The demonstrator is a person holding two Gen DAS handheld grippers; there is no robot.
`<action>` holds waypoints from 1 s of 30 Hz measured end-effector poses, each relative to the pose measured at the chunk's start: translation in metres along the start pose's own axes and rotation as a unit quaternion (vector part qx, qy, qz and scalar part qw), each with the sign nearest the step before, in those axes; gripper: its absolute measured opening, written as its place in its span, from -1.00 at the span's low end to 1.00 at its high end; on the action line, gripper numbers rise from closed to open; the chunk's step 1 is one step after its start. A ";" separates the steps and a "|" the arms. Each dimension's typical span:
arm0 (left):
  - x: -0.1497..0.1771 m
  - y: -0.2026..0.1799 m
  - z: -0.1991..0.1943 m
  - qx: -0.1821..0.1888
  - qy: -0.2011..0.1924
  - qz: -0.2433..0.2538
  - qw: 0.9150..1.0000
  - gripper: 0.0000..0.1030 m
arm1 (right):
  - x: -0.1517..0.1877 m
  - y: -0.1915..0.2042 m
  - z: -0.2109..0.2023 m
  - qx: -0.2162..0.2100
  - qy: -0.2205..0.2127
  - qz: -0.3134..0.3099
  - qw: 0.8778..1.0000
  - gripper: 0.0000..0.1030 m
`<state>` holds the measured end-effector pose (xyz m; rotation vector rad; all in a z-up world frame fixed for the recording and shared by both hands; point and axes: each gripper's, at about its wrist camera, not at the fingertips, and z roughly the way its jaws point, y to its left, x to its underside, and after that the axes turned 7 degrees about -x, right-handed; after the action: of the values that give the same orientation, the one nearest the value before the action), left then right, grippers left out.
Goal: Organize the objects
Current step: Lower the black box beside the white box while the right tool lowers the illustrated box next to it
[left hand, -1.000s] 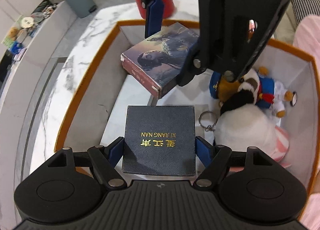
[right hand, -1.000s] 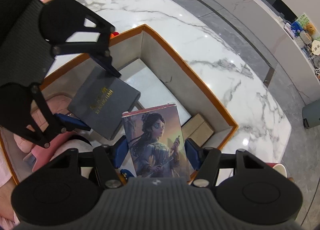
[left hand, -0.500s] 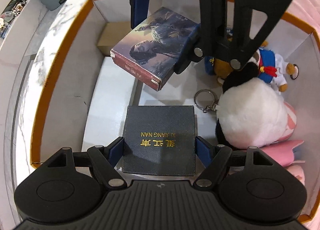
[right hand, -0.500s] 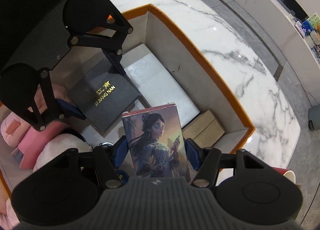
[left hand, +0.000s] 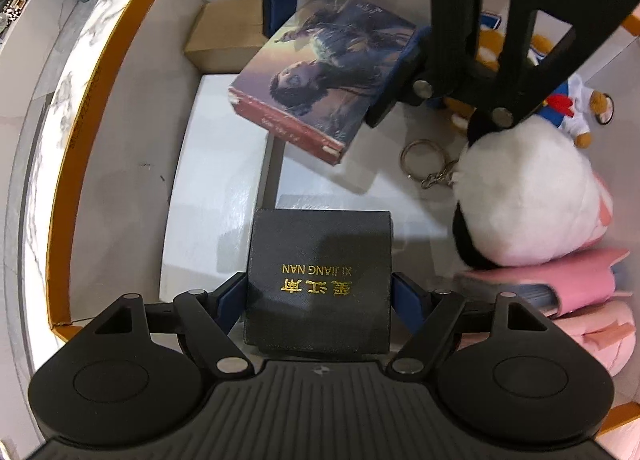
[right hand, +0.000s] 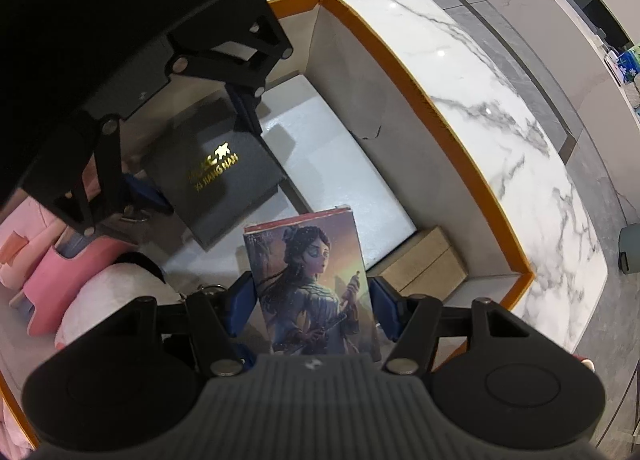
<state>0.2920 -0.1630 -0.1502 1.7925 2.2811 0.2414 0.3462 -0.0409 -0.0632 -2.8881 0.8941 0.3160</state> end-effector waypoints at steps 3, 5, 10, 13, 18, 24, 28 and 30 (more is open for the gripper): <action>0.000 -0.001 0.000 -0.004 -0.001 -0.002 1.000 0.75 | 0.000 0.002 0.002 -0.006 0.004 -0.007 1.000 0.23; 0.000 -0.002 0.000 -0.011 0.000 -0.002 1.000 0.75 | 0.000 0.004 0.004 -0.006 0.009 -0.015 1.000 0.23; 0.002 -0.003 -0.003 -0.022 0.000 0.007 1.000 0.78 | 0.001 0.007 0.008 -0.007 0.017 -0.031 0.999 0.23; 0.004 -0.003 -0.004 -0.021 -0.004 0.007 1.000 0.79 | 0.000 0.005 0.013 -0.008 0.023 -0.044 0.999 0.23; 0.004 -0.004 -0.005 -0.024 -0.012 0.011 1.000 0.79 | -0.003 0.009 0.020 -0.011 0.037 -0.069 0.997 0.23; 0.003 -0.002 -0.007 -0.019 -0.022 0.008 1.000 0.78 | -0.005 0.013 0.028 -0.016 0.048 -0.088 0.995 0.23; 0.003 -0.003 -0.006 -0.024 -0.033 0.005 0.999 0.75 | -0.005 0.014 0.032 -0.023 0.052 -0.130 0.990 0.23; 0.003 -0.003 -0.006 -0.027 -0.040 -0.002 0.999 0.75 | -0.005 0.013 0.034 -0.029 0.051 -0.141 0.988 0.23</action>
<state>0.2864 -0.1609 -0.1452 1.7386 2.2025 0.2236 0.3286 -0.0437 -0.0958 -3.0529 0.4846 0.1725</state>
